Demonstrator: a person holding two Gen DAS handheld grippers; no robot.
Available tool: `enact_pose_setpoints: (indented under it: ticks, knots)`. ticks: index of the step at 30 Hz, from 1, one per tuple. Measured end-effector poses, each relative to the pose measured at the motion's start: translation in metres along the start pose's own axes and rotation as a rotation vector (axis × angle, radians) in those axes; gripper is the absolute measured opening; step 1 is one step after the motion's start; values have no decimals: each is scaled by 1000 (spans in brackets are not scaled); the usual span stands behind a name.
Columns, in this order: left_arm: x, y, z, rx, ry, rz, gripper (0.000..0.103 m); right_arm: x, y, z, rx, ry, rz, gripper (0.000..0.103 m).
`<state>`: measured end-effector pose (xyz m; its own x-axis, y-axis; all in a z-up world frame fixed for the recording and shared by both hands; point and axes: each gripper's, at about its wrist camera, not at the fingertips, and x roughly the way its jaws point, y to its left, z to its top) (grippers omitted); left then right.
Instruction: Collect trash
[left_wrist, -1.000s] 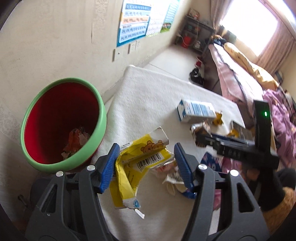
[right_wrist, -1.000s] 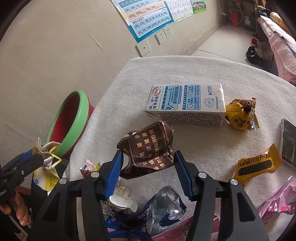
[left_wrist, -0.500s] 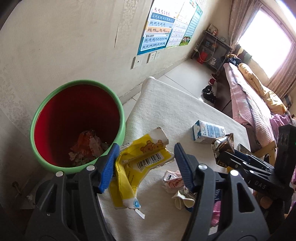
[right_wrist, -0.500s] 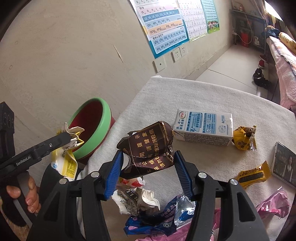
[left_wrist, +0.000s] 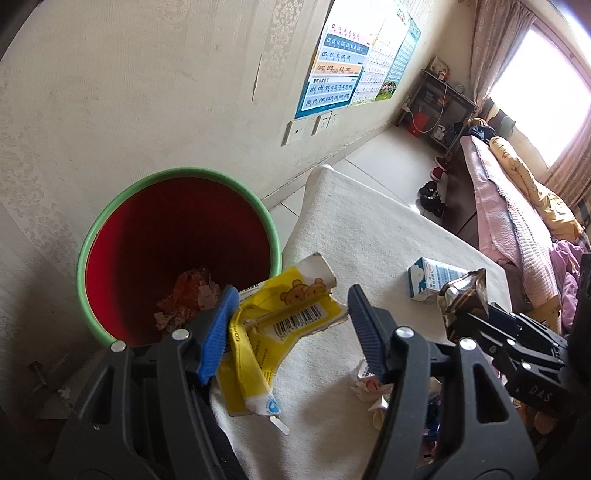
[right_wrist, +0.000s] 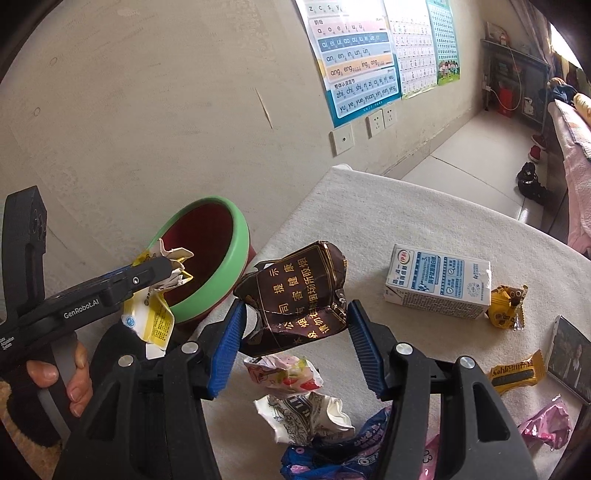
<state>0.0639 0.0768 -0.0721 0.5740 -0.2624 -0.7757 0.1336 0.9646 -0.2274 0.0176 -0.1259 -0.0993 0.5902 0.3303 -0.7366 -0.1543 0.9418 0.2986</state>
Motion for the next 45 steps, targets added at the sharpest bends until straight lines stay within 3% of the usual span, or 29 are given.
enact_pose_setpoints:
  ticks: [6,12,26,27,29,34,39,43,45]
  knots:
    - [0,22,7,-23,-8,45,59,19,19,13,-9,12,40,55]
    - [-4,53,18,-68,-17,91,59,50,42,26,16,45,148,55]
    - [3,108,25,-180,-20,210,63,106,110,54,-111,102,180,57]
    - [4,110,27,-185,-23,220,68,107,112,55,-116,100,184,66]
    - [2,114,26,-198,-36,234,74,104,114,57,-121,84,185,70]
    - [-2,109,20,-181,-49,238,76,78,92,46,-100,62,168,72]
    - [-4,81,14,-120,-57,201,76,35,35,16,-95,86,48,73]
    - [4,30,0,3,-9,111,78,13,-15,-18,-66,183,-21,74]
    - [13,9,-8,54,22,77,78,11,-32,-34,-40,223,-12,74]
